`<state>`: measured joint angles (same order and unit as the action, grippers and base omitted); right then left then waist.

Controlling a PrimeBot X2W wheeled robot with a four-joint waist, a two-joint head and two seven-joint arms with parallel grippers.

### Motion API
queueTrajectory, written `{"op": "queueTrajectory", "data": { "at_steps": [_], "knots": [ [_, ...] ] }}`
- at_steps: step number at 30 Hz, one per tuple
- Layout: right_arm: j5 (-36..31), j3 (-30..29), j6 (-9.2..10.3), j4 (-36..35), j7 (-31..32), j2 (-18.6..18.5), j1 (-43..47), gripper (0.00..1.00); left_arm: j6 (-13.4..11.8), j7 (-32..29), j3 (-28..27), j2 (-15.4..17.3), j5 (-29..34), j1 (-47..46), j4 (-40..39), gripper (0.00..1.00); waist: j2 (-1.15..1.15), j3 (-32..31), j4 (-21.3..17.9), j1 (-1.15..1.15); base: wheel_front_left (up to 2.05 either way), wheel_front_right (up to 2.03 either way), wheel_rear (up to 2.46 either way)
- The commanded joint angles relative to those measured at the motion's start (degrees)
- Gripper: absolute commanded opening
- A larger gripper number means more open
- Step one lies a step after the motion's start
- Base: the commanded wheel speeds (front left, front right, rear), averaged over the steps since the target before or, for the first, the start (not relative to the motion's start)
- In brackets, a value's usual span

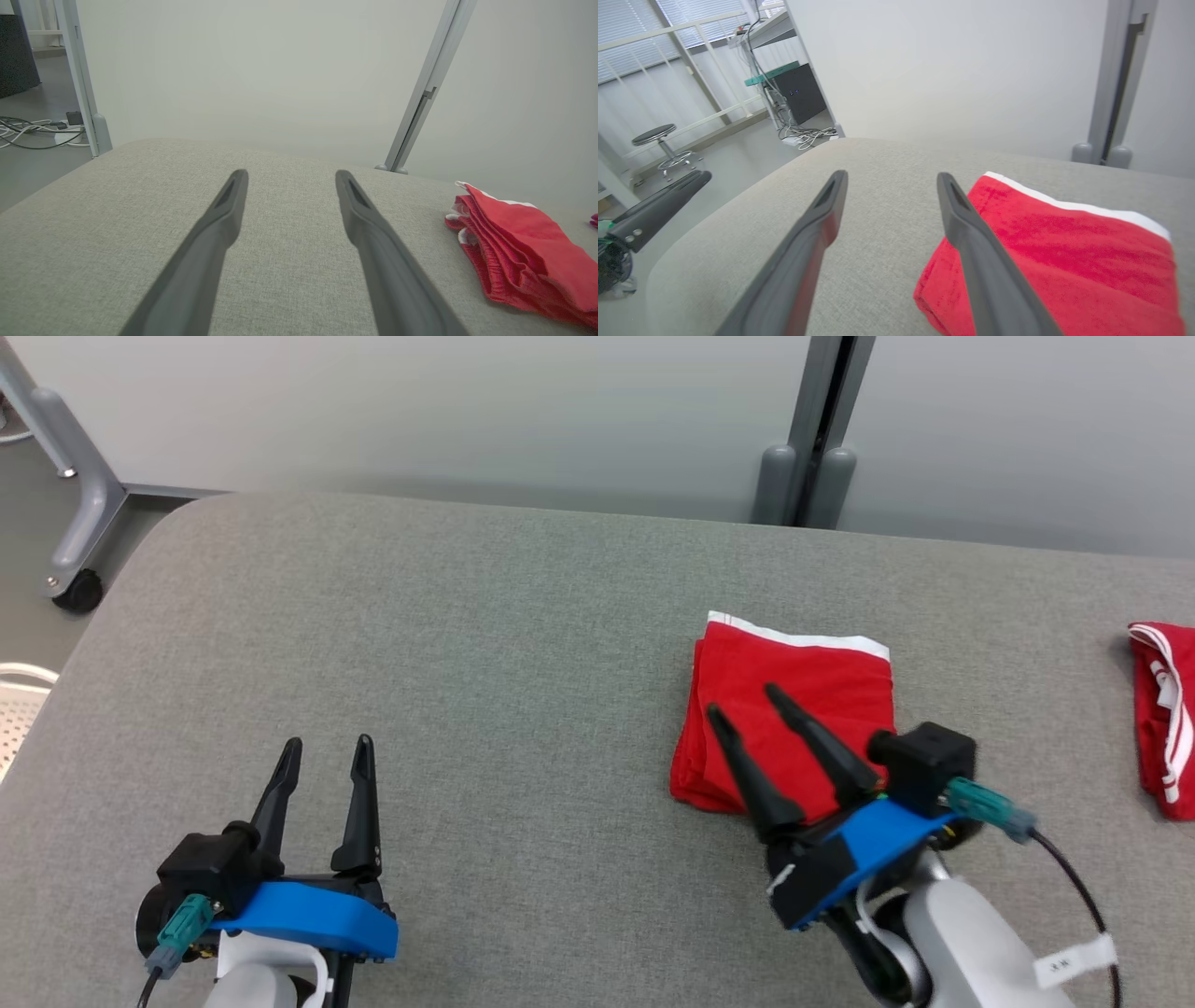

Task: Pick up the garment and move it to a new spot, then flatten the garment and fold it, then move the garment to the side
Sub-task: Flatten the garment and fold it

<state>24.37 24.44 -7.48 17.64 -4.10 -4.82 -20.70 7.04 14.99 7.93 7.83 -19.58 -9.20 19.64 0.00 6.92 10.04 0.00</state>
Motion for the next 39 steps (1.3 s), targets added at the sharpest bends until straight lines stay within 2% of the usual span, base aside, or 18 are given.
{"op": "queueTrajectory", "data": {
  "at_steps": [1, 9, 12, 22, 39],
  "knots": [
    [-2.32, -5.64, -0.03, -2.86, -0.93, -0.06, 3.89, 1.00, -0.40, 0.25, -0.80, 0.11, 0.26, 0.89, -0.27, 1.00, 0.00, -1.14, -1.40, 0.00, 0.00, 0.00, 0.00],
    [-10.43, -24.97, -0.02, -11.59, 0.10, 1.39, 13.03, 1.00, -0.93, 0.25, -1.75, 0.55, 0.58, 2.27, 0.76, 1.00, 0.00, -2.86, -4.27, 0.00, 0.00, 0.00, 0.00],
    [-12.06, -28.43, -0.03, -12.13, 0.27, 1.83, 14.48, 1.00, -1.44, 0.17, -2.36, 1.12, 0.36, 2.87, 1.89, 1.00, 0.00, -3.62, -5.54, 0.00, 0.00, 0.00, 0.00],
    [-13.67, -31.28, -0.02, -8.22, -1.29, 1.86, 16.87, 1.00, -1.60, 0.20, -2.61, 2.11, -0.16, 4.17, 4.41, 1.00, 0.00, -5.93, -7.19, 0.00, 0.00, 0.00, 0.00],
    [-14.39, -29.75, -0.02, -5.76, -0.72, 1.92, 20.04, 1.00, -2.01, 0.23, -2.23, 2.60, 0.36, 4.61, 5.07, 1.00, 0.00, -7.16, -7.44, 0.00, 0.00, 0.00, 0.00]
  ]
}}
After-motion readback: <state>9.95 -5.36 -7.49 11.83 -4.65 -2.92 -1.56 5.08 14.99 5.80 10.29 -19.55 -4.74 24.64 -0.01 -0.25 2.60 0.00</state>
